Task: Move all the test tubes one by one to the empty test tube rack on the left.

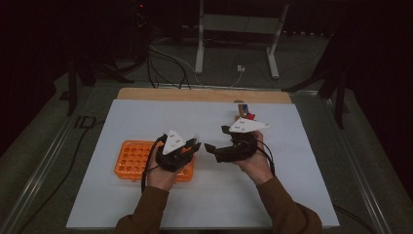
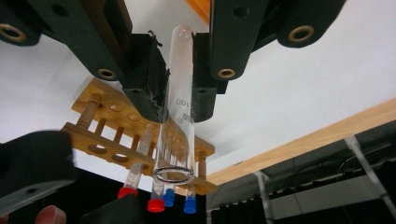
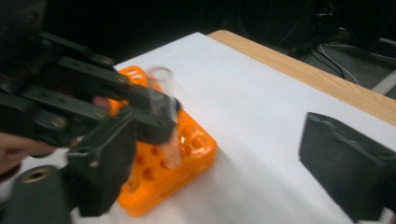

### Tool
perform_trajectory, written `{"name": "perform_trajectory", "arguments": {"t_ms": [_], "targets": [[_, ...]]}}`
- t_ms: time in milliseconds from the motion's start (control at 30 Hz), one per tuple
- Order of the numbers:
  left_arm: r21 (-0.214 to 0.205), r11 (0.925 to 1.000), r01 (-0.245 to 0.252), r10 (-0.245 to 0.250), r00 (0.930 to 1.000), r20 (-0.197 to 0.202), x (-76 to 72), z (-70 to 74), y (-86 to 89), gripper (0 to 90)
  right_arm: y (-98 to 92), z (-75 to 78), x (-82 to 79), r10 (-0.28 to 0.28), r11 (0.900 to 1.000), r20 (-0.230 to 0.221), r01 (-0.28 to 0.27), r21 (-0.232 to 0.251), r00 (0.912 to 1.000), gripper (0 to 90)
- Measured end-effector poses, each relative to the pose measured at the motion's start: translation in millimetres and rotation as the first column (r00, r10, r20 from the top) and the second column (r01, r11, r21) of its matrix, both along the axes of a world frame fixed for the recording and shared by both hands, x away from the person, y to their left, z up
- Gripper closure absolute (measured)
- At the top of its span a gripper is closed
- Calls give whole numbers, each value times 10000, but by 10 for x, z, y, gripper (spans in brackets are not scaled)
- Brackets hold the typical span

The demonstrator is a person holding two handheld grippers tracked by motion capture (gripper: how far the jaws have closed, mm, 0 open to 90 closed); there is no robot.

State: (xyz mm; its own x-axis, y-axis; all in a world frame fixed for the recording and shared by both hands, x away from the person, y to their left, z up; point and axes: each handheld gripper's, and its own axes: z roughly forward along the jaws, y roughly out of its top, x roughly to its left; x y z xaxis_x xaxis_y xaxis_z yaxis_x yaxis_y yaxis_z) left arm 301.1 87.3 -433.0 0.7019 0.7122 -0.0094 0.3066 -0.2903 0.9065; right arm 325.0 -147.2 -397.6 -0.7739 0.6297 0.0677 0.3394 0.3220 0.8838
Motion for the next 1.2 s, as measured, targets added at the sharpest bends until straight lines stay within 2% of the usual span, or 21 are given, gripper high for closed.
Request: {"name": "perform_trajectory", "arguments": {"t_ms": [100, 200, 500, 933, 1200], "targets": [[-65, 10000, -74, 73, 10000, -54, -10, -9, 49, 762, -60, -48, 14, -307, 9994, -111, 306, -131, 9995, 19], [-204, 9996, -208, 205, 9997, -158, -25, -22, 130, 762, -151, -92, 32, -551, 9984, -222, 553, 76, 9982, 2], [-431, 9988, -244, 226, 9988, -431, -85, -64, 317, 761, -405, -161, 23, -1126, 9930, -249, 1134, 323, 9933, 2], [-470, 9987, -202, 165, 9969, -772, -208, -169, 492, 761, -551, -225, -21, -1250, 9912, -344, 1263, 398, 9916, 2], [-442, 9990, -70, 26, 9951, -991, -293, -247, 545, 761, -695, -265, -113, -1501, 9882, -167, 1505, 270, 9885, 2]]}}
